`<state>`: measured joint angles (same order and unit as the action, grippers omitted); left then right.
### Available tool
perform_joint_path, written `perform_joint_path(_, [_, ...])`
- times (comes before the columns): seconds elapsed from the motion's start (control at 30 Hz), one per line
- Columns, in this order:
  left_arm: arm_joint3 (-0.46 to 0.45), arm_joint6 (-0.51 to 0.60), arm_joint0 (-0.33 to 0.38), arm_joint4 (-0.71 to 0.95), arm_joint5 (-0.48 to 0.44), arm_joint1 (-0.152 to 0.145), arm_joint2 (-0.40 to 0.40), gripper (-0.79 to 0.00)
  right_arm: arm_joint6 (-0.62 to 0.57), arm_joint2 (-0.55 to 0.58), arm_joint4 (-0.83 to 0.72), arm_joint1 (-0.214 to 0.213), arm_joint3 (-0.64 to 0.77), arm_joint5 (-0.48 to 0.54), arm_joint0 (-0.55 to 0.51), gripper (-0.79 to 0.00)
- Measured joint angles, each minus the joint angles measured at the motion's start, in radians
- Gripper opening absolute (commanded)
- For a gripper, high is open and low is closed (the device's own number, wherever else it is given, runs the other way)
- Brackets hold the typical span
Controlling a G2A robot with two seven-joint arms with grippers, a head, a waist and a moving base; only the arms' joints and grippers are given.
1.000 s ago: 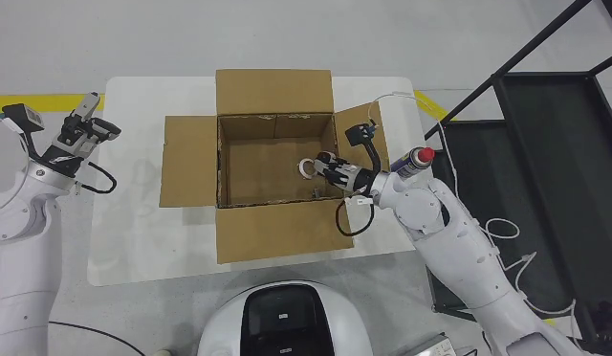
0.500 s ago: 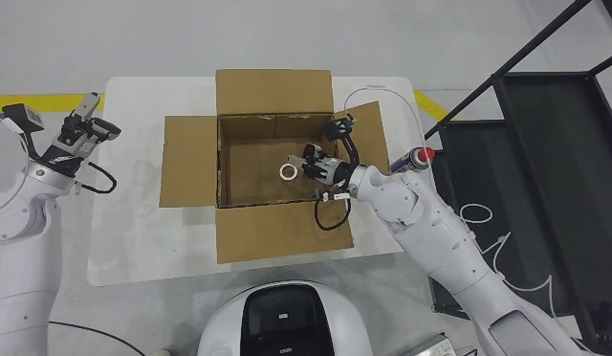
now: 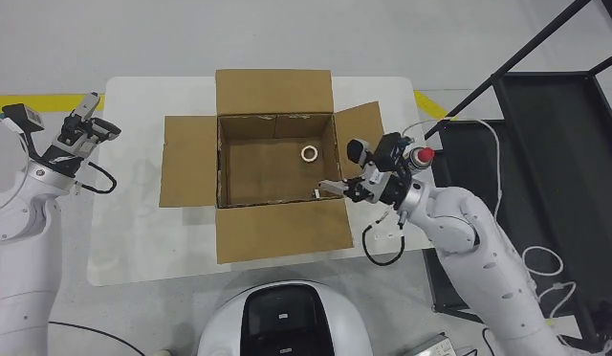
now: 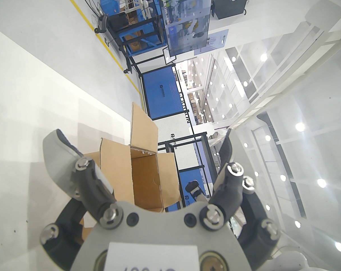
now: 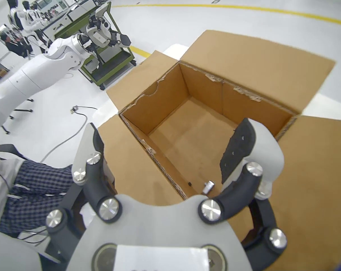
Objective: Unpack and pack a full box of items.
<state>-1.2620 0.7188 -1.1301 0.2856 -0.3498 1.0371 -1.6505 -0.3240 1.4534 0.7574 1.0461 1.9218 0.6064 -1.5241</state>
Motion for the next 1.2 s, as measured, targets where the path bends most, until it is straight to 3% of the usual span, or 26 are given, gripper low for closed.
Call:
perform_joint_path(0.2, [0.0, 0.0, 0.0, 0.0, 0.0, 0.0, 0.0, 0.0, 0.217, 0.162, 0.151, -0.012, -0.01, 0.124, -0.156, 0.0])
perform_joint_path(0.43, [0.0, 0.0, 0.0, 0.0, 0.0, 0.0, 0.0, 0.0, 0.508, 0.232, 0.312, -0.01, -0.128, 0.194, -0.224, 0.0])
perform_joint_path(0.97, [0.0, 0.0, 0.0, 0.0, 0.0, 0.0, 0.0, 0.0, 0.535, 0.25, 0.292, -0.01, -0.178, 0.193, -0.226, 0.0])
perform_joint_path(1.2, [0.0, 0.0, 0.0, 0.0, 0.0, 0.0, 0.0, 0.0, 0.776, 0.287, 0.445, -0.01, -0.378, 0.216, -0.242, 0.0])
